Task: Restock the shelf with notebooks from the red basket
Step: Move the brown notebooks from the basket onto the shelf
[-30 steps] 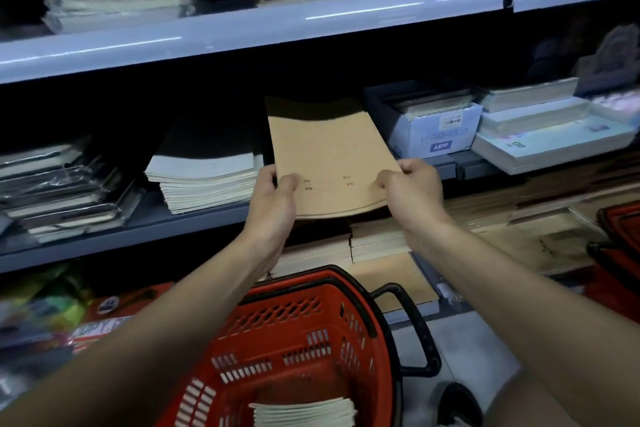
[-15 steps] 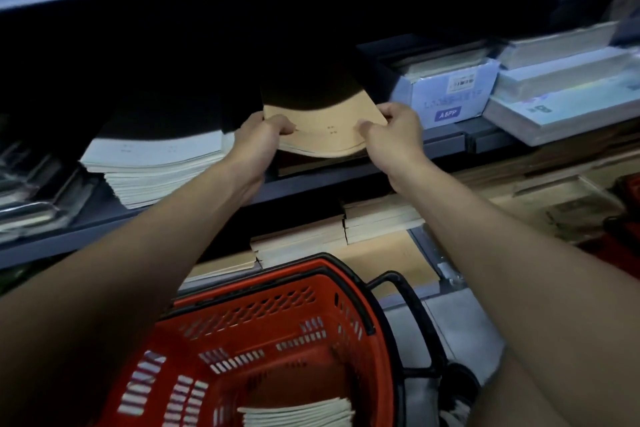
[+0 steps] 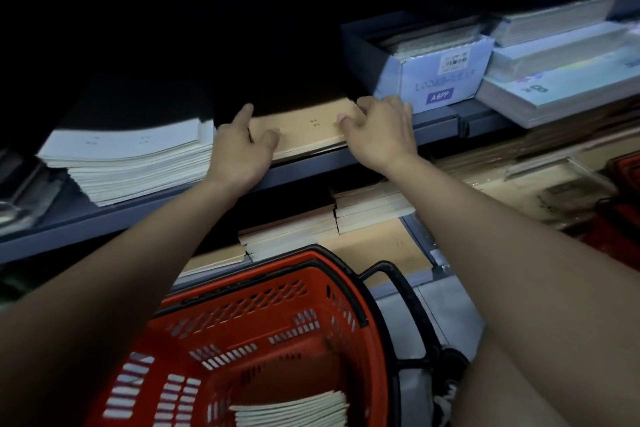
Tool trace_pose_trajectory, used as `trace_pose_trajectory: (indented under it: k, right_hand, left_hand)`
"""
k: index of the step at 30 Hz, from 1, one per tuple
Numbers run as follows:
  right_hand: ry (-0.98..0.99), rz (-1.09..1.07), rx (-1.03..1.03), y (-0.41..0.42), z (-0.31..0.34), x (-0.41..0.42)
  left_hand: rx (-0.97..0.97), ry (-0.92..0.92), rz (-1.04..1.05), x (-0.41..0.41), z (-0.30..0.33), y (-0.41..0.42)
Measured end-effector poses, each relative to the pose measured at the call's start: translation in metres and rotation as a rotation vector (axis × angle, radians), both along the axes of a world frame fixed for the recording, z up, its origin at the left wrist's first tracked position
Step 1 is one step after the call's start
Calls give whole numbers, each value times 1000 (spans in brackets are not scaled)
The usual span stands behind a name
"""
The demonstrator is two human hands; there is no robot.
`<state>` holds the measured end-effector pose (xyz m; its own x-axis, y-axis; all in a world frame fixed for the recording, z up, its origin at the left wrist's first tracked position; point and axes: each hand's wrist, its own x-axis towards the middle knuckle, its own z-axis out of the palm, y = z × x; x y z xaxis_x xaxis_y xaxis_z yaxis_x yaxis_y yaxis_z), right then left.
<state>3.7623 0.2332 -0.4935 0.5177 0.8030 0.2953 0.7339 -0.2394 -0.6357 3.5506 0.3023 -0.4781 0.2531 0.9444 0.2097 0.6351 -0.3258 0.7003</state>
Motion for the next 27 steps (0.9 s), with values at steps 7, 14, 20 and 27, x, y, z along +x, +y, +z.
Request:
trace_pose_trajectory:
  k: [7, 14, 20, 27]
  right_hand:
    - [12, 179, 38, -16, -4, 14]
    - [-57, 163, 59, -15, -4, 15]
    - [-69, 136, 68, -13, -4, 13]
    - [-151, 125, 18, -19, -6, 10]
  left_hand:
    - [211, 172, -89, -12, -11, -28]
    - [191, 55, 59, -8, -7, -28]
    - [150, -11, 165, -3, -7, -33]
    - [149, 11, 139, 0, -4, -38]
